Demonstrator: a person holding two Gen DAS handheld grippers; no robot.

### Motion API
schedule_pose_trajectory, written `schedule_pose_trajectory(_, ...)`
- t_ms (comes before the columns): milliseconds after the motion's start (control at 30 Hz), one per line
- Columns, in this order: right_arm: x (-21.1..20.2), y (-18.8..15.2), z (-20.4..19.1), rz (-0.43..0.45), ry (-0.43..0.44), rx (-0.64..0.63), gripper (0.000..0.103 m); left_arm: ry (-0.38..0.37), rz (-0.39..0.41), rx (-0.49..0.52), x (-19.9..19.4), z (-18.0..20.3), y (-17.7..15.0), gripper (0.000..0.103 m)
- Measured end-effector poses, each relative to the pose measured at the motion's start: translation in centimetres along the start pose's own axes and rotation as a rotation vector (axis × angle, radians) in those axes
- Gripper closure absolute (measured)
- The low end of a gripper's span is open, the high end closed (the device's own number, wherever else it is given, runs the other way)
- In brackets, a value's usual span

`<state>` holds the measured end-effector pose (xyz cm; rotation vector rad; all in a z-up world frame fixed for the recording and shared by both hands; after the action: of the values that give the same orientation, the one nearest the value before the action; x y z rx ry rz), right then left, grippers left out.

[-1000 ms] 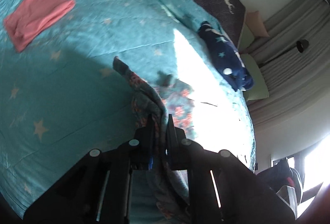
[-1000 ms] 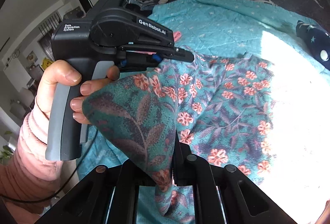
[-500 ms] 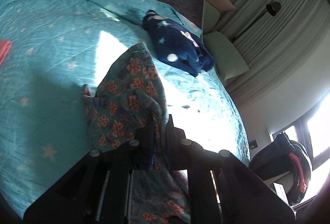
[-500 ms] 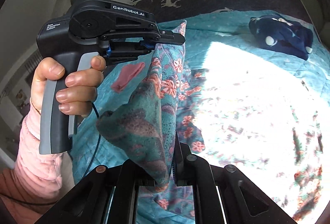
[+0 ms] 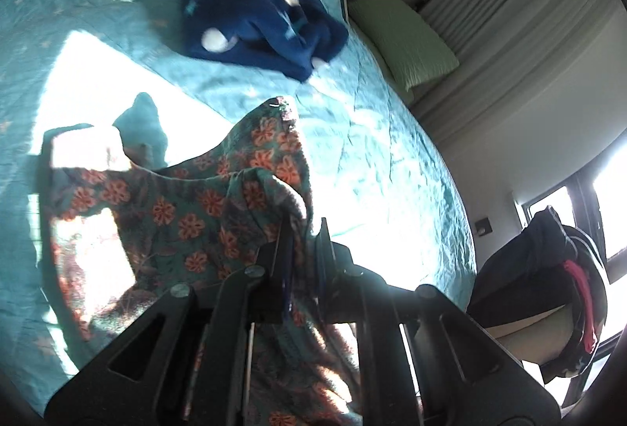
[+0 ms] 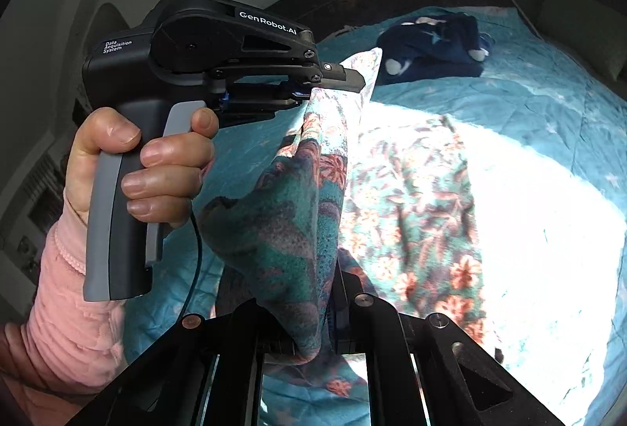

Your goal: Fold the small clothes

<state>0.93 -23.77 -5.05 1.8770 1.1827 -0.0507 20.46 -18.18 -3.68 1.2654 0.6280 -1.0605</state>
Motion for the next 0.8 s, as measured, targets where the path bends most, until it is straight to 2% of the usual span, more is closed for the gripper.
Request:
schedule_pose_trajectory(100,-0.5,-1.1,2.3,-0.028,-0.013,0.064,0.094,0.042,-0.050,0.038,2.7,1.5,-0.9,0.092)
schedule_pose_trajectory(167,-0.4,-2.1,3.7,-0.063,-0.019,0.112,0.089,0.065,-0.088,0.048,3.9,1.6,-1.5,0.087)
schedule_pose_trajectory(233,-0.7,-2.9,5.0,-0.079,-0.016,0.156,0.085,0.058,-0.095,0.049,3.6,1.8,-1.6,0.085)
schedule_pose_trajectory(333,-1.9,-3.2,5.5,-0.081,-0.002,0.164,0.084,0.037,-0.014,0.095,0.3,2.8,-0.8,0.085)
schedule_pose_trajectory(467,-3.2,-3.3,5.5,-0.082,-0.004,0.137,0.082,0.031,0.110,0.133,-4.7,2.5,-0.1,0.070)
schedule_pose_trajectory(533,-3.2,-3.0,5.7,-0.081,0.008,0.149,0.082,0.048,0.138,0.122,-6.0,1.2,-0.3,0.068)
schedule_pose_trajectory(633,-3.7,-2.7,6.4,-0.073,0.017,0.164,0.082,0.090,0.125,0.104,-6.5,-1.9,-2.9,0.067)
schedule_pose_trajectory(700,-4.2,-2.7,6.6,-0.068,0.018,0.175,0.082,0.146,0.104,0.094,-6.4,-4.3,-5.6,0.066)
schedule_pose_trajectory(800,-5.6,-3.1,6.9,-0.061,0.004,0.191,0.076,0.247,0.069,0.116,-6.5,-7.7,-10.3,0.062)
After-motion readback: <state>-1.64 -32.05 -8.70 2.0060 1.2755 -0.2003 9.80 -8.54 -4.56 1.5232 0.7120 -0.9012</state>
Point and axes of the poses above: each gripper's, at about its wrist camera, not at the fingertips, and x roughly the way its jaws point, z to its right, y to its top, the point moved 7 cm from there along x, roughly the way its jaws point, and after that the axes turned 15 degrees about y, right-handed, at the moved point
